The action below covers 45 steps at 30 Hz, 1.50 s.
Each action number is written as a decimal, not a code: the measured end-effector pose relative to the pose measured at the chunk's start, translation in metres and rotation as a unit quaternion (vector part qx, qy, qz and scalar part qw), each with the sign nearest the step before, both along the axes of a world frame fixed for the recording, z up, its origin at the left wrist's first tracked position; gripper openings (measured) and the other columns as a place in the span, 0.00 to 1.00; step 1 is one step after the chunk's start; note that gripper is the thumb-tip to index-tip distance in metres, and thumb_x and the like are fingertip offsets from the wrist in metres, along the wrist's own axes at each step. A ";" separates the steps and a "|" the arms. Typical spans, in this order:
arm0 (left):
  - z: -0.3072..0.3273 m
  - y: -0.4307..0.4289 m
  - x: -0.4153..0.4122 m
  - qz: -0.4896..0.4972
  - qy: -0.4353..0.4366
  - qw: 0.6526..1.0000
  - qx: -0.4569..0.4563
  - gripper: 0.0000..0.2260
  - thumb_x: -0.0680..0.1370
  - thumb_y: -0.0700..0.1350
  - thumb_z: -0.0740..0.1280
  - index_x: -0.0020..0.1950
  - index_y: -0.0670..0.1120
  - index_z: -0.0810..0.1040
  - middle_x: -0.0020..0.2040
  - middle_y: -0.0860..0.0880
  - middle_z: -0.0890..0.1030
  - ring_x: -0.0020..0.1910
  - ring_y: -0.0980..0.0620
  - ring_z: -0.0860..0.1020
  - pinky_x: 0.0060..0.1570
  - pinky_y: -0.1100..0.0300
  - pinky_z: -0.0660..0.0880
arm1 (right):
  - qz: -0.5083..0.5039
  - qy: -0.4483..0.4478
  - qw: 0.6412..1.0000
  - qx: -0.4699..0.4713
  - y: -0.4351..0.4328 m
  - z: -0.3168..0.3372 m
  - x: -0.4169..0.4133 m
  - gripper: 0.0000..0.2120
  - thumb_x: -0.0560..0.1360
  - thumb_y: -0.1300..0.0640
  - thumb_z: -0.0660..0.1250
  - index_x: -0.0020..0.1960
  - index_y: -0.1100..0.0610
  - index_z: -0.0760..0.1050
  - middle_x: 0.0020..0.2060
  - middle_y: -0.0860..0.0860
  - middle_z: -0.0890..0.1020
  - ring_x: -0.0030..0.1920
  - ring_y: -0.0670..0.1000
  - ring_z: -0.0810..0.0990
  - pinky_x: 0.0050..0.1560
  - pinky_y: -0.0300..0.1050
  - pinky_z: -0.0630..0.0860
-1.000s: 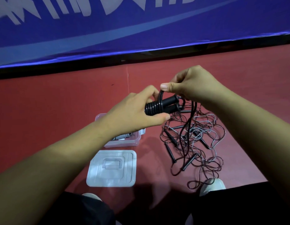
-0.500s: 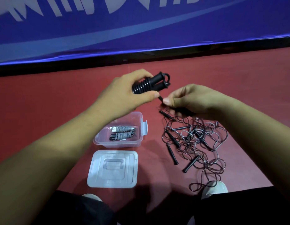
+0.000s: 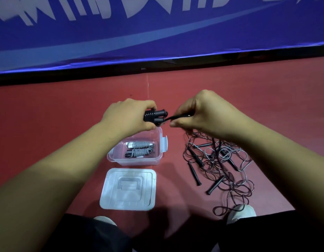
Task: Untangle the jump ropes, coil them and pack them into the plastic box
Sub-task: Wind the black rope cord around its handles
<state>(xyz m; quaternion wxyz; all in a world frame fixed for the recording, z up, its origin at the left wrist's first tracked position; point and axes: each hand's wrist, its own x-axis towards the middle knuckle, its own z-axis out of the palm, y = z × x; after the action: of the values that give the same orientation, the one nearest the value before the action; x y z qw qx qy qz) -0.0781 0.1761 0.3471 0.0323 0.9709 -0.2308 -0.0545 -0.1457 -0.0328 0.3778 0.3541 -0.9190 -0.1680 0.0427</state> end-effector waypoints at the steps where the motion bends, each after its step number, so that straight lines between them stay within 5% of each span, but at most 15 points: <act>1: -0.001 -0.004 -0.004 -0.015 0.012 1.000 0.002 0.17 0.71 0.62 0.70 0.57 0.63 0.72 0.50 0.54 0.81 0.49 0.45 0.79 0.42 0.55 0.71 | -0.007 -0.015 1.000 0.006 -0.001 0.001 0.000 0.05 0.73 0.52 0.74 0.40 0.52 0.86 0.25 0.49 0.81 0.25 0.43 0.72 0.27 0.38 0.68; 6: -0.002 -0.018 -0.023 -0.074 0.084 0.994 -0.004 0.19 0.68 0.66 0.69 0.57 0.67 0.71 0.41 0.59 0.78 0.42 0.51 0.76 0.38 0.57 0.71 | -0.046 -0.049 0.996 0.056 -0.013 0.002 0.004 0.03 0.72 0.51 0.75 0.44 0.50 0.86 0.28 0.52 0.82 0.27 0.48 0.76 0.30 0.38 0.71; 10: 0.005 -0.028 -0.033 -0.103 0.124 0.987 -0.022 0.14 0.65 0.76 0.66 0.45 0.73 0.72 0.35 0.60 0.75 0.35 0.59 0.73 0.34 0.58 0.68 | -0.062 -0.051 0.994 0.070 -0.019 -0.001 0.004 0.04 0.71 0.52 0.76 0.44 0.51 0.86 0.27 0.54 0.81 0.25 0.44 0.72 0.28 0.34 0.68; 20: 0.009 -0.031 -0.035 -0.118 0.186 0.941 -0.256 0.12 0.73 0.56 0.73 0.46 0.50 0.76 0.33 0.51 0.74 0.31 0.57 0.72 0.35 0.57 0.70 | -0.149 -0.034 0.974 0.170 -0.043 -0.011 0.019 0.07 0.69 0.52 0.78 0.44 0.55 0.85 0.25 0.48 0.80 0.26 0.44 0.72 0.29 0.35 0.68; 25: 0.016 -0.032 -0.032 -0.059 0.273 0.869 -0.408 0.14 0.75 0.47 0.73 0.57 0.50 0.73 0.38 0.45 0.84 0.31 0.48 0.79 0.35 0.55 0.77 | -0.158 0.053 0.976 0.137 -0.052 -0.016 0.022 0.08 0.73 0.49 0.73 0.41 0.54 0.84 0.25 0.48 0.79 0.25 0.45 0.67 0.23 0.35 0.63; 30: 0.017 -0.030 -0.030 -0.027 0.382 0.781 -0.494 0.23 0.75 0.50 0.68 0.68 0.63 0.72 0.39 0.40 0.82 0.31 0.41 0.79 0.34 0.53 0.79 | -0.103 0.181 0.973 0.102 -0.046 -0.024 0.020 0.12 0.78 0.52 0.68 0.37 0.54 0.81 0.25 0.50 0.71 0.26 0.48 0.64 0.26 0.38 0.60; 35: 0.015 -0.028 -0.023 0.051 0.423 0.710 -0.561 0.16 0.74 0.49 0.68 0.61 0.50 0.77 0.39 0.39 0.81 0.30 0.41 0.78 0.37 0.52 0.78 | -0.074 0.200 0.971 0.106 -0.046 -0.021 0.017 0.13 0.80 0.52 0.65 0.46 0.60 0.82 0.28 0.53 0.72 0.26 0.48 0.67 0.27 0.37 0.65; 41: 0.018 -0.025 -0.016 0.112 0.358 0.753 -0.541 0.07 0.78 0.43 0.68 0.55 0.48 0.78 0.40 0.41 0.80 0.31 0.46 0.81 0.30 0.55 0.79 | -0.046 0.161 0.982 0.089 -0.038 -0.018 0.013 0.13 0.83 0.54 0.60 0.47 0.59 0.80 0.24 0.49 0.67 0.25 0.47 0.63 0.25 0.36 0.63; 45: 0.010 -0.018 -0.007 0.124 0.243 0.842 -0.465 0.10 0.74 0.46 0.74 0.54 0.52 0.80 0.39 0.45 0.83 0.34 0.48 0.79 0.37 0.55 0.79 | -0.012 0.075 0.997 -0.034 -0.031 -0.013 0.012 0.10 0.81 0.50 0.63 0.45 0.51 0.80 0.28 0.45 0.75 0.29 0.41 0.70 0.33 0.38 0.69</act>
<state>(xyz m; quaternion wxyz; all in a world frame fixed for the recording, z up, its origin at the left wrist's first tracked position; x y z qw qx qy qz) -0.0846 0.1581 0.3576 0.5415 0.8181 -0.0914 -0.1706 -0.1341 -0.0636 0.3643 0.3349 -0.9266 -0.1285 0.1128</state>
